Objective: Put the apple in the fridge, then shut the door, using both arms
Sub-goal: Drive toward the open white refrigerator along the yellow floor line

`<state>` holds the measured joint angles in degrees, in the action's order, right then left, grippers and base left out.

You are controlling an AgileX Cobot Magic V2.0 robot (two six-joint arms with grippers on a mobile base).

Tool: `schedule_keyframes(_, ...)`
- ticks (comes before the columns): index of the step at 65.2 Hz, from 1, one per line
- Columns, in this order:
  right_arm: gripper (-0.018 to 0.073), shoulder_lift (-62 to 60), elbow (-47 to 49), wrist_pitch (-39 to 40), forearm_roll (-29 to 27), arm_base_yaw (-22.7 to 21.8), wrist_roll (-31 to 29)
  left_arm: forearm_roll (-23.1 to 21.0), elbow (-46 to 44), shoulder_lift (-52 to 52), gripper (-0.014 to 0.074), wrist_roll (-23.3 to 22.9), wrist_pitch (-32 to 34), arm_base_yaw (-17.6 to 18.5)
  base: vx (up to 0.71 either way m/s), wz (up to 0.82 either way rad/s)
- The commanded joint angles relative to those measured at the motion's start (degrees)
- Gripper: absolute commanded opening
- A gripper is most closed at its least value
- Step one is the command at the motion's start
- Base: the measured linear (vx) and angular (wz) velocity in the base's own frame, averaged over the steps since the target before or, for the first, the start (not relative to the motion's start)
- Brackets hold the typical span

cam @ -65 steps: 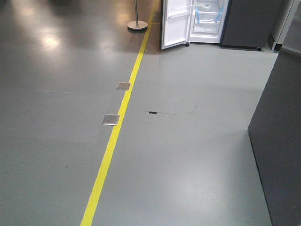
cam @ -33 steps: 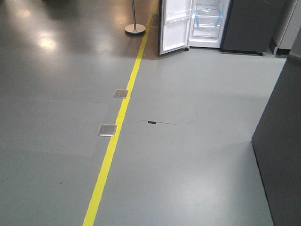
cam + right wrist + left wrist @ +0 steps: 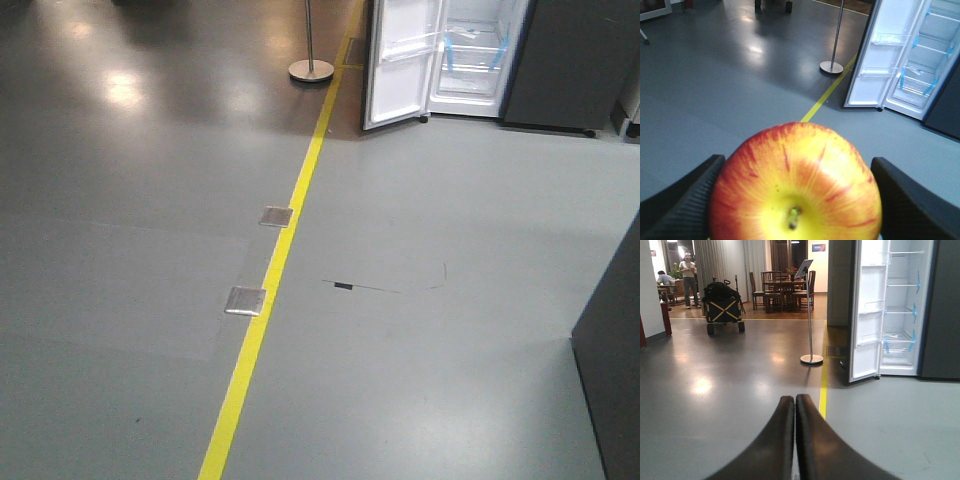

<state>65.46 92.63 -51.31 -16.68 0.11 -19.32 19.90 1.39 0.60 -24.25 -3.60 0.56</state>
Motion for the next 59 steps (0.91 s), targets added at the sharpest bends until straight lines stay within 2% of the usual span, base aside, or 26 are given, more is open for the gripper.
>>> schedule_keyframes(1, 0.0104, -0.9, 1.3, 5.1, -1.0, -0.2, -0.5, 0.0, -1.0, 0.9, -0.0007, -0.1, 3.6, -0.1, 0.26, 0.12)
schedule_keyframes(30, 0.0104, -0.9, 1.3, 5.1, -1.0, -0.2, -0.5, 0.0, -1.0, 0.9, -0.0007, -0.1, 3.6, -0.1, 0.26, 0.06)
schedule_keyframes(59, 0.0104, -0.9, 1.3, 5.1, -1.0, -0.2, -0.5, 0.0, -1.0, 0.9, -0.0007, -0.1, 3.6, -0.1, 0.26, -0.13)
